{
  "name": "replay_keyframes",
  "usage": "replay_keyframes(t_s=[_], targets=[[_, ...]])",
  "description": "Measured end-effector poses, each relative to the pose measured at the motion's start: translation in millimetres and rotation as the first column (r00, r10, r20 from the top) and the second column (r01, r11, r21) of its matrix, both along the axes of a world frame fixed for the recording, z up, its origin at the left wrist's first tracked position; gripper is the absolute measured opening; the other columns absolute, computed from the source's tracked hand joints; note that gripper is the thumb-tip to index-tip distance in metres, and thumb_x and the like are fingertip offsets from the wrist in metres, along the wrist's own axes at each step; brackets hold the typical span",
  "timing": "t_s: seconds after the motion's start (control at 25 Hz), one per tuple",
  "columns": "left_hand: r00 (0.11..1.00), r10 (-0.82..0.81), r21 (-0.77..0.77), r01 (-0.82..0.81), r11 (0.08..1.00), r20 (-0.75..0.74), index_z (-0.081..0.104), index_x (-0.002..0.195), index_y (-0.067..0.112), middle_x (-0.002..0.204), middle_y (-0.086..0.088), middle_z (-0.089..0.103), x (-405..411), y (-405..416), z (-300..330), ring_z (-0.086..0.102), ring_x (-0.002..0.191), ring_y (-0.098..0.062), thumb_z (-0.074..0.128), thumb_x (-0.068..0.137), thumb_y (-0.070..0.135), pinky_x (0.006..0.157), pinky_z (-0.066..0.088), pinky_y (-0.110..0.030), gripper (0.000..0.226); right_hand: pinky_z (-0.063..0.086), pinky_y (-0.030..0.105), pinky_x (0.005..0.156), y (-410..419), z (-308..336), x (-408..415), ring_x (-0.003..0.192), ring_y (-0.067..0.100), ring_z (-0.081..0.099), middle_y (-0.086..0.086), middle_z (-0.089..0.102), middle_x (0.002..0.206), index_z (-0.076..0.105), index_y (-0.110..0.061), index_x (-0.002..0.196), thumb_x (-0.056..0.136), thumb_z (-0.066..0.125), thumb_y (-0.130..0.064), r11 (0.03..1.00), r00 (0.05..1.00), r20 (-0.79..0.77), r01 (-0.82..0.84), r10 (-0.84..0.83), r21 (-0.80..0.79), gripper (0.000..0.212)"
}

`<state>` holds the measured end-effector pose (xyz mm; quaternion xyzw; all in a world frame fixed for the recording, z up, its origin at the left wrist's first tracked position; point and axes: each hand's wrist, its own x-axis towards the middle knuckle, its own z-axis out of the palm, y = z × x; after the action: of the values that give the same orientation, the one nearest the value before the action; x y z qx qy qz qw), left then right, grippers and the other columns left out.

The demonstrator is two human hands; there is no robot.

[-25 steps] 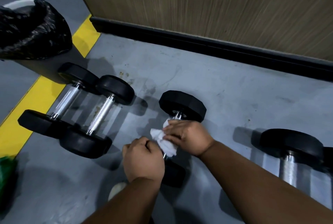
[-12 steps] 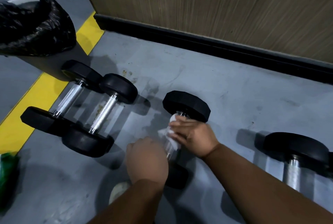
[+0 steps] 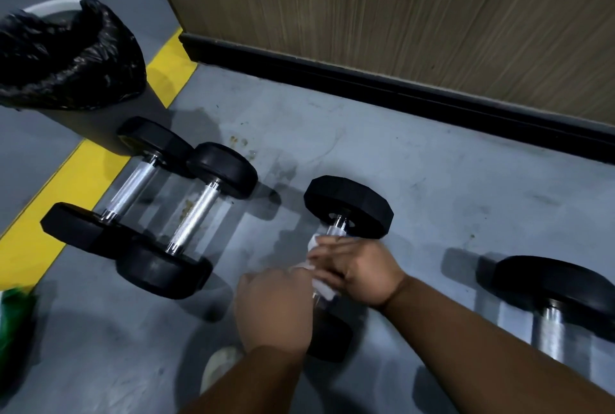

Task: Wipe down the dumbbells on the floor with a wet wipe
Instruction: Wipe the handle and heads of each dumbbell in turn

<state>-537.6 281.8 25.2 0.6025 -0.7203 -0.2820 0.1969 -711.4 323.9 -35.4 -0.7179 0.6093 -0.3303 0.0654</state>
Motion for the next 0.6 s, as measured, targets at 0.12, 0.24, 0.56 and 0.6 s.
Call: replay_keyframes(t_s=[0.12, 0.24, 0.56, 0.6], targets=[[0.999, -0.006, -0.07, 0.003, 0.998, -0.045, 0.022, 0.046, 0.024, 0.047, 0.006, 0.032, -1, 1, 1, 0.047, 0.072, -0.027, 0.042, 0.074, 0.042, 0.061, 0.049, -0.042, 0.04, 0.056, 0.031, 0.091, -10, -4, -9, 0.12, 0.014, 0.066, -0.007, 0.076, 0.112, 0.08, -0.017, 0.101, 0.1, 0.058, -0.036, 0.98, 0.98, 0.039, 0.197, -0.197, 0.003, 0.029], [0.998, -0.021, -0.08, 0.016, 0.997, -0.055, 0.022, 0.046, 0.025, 0.048, 0.007, 0.031, 0, 2, 0, 0.048, 0.071, -0.027, 0.043, 0.075, 0.041, 0.061, 0.049, -0.043, 0.039, 0.054, 0.029, 0.099, 16, -14, 18, 0.131, 0.016, 0.058, -0.008, 0.072, 0.122, 0.077, -0.018, 0.11, 0.1, 0.06, -0.032, 0.98, 0.978, 0.055, 0.201, -0.201, 0.016, 0.025], [0.993, -0.111, -0.162, 0.104, 0.981, -0.038, 0.02, 0.049, 0.028, 0.049, 0.009, 0.03, 2, 0, -4, 0.047, 0.066, -0.027, 0.047, 0.077, 0.038, 0.059, 0.045, -0.043, 0.04, 0.058, 0.033, 0.089, -5, -5, -9, 0.12, 0.013, 0.065, -0.007, 0.076, 0.112, 0.079, -0.018, 0.104, 0.103, 0.055, -0.042, 0.997, 0.997, 0.025, 0.076, -0.075, 0.0, 0.034], [0.994, -0.105, -0.162, 0.097, 0.982, -0.041, 0.019, 0.049, 0.028, 0.048, 0.008, 0.03, 2, 0, -3, 0.046, 0.066, -0.026, 0.047, 0.077, 0.037, 0.058, 0.045, -0.043, 0.04, 0.058, 0.034, 0.09, -8, -7, -10, 0.12, 0.013, 0.065, -0.007, 0.076, 0.112, 0.079, -0.017, 0.103, 0.101, 0.058, -0.039, 0.988, 0.986, 0.068, 0.154, -0.154, 0.005, 0.03]])
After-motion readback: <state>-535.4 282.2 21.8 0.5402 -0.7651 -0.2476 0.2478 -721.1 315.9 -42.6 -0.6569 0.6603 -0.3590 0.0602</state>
